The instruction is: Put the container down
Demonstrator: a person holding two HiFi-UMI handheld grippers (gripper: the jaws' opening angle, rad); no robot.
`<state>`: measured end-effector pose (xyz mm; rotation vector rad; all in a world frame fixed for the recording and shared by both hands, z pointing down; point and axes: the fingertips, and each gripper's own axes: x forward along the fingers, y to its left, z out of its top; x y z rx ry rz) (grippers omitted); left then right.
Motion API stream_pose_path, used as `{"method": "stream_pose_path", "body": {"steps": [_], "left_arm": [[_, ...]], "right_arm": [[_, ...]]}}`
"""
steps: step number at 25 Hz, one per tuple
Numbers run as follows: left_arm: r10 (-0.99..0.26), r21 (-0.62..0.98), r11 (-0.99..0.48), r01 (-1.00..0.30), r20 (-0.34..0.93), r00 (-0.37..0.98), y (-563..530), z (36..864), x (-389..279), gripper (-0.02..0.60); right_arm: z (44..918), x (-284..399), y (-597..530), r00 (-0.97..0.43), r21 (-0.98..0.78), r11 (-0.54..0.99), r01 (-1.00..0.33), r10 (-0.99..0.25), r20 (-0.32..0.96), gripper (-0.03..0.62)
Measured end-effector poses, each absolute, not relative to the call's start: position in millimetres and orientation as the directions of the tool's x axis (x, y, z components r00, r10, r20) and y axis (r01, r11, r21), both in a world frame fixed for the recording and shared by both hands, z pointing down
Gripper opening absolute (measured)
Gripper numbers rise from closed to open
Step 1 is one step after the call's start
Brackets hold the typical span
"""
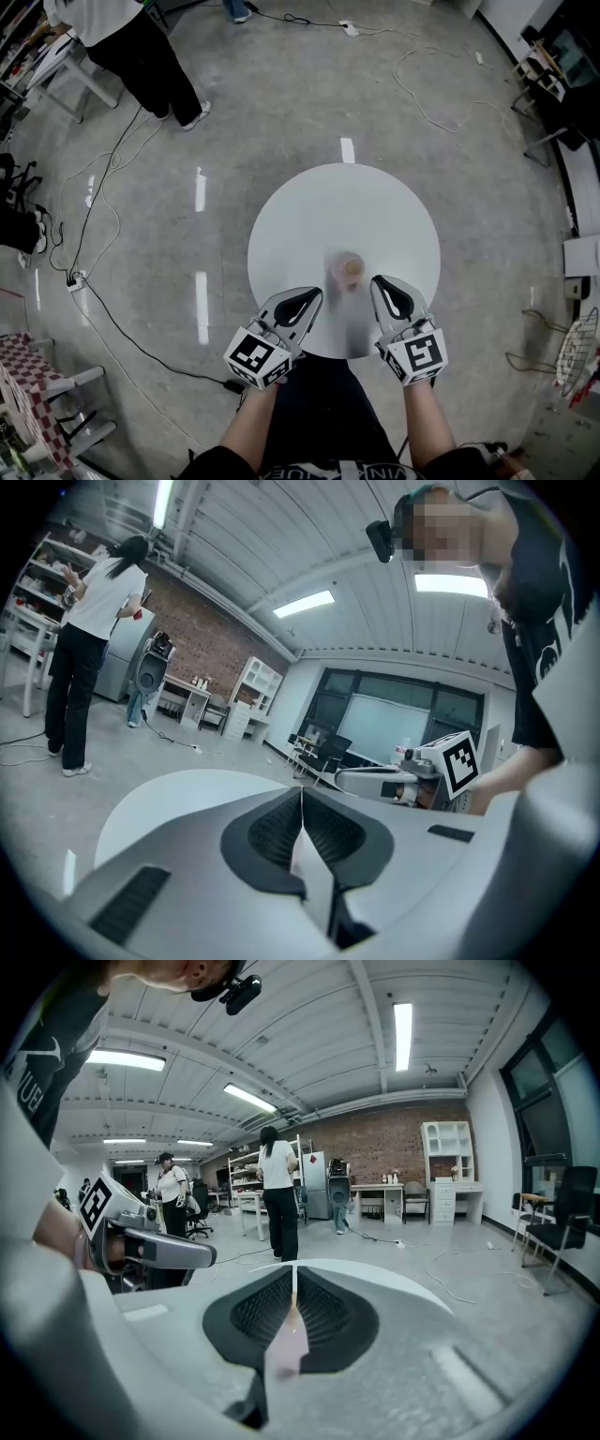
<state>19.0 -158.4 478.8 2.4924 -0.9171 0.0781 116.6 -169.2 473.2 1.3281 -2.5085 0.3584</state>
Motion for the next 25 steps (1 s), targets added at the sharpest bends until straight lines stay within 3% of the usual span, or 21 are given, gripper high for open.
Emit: {"method": "stream_pose_path", "body": {"steps": [25], "left_arm": [[-0.659,0.314,-0.676,-0.667,0.147,0.737,-174,397,4,0.014]], "right_arm": [[396,113,-161,-0.592,-0.142,0.577,-0.804,-0.758,0.274,0.006]]}}
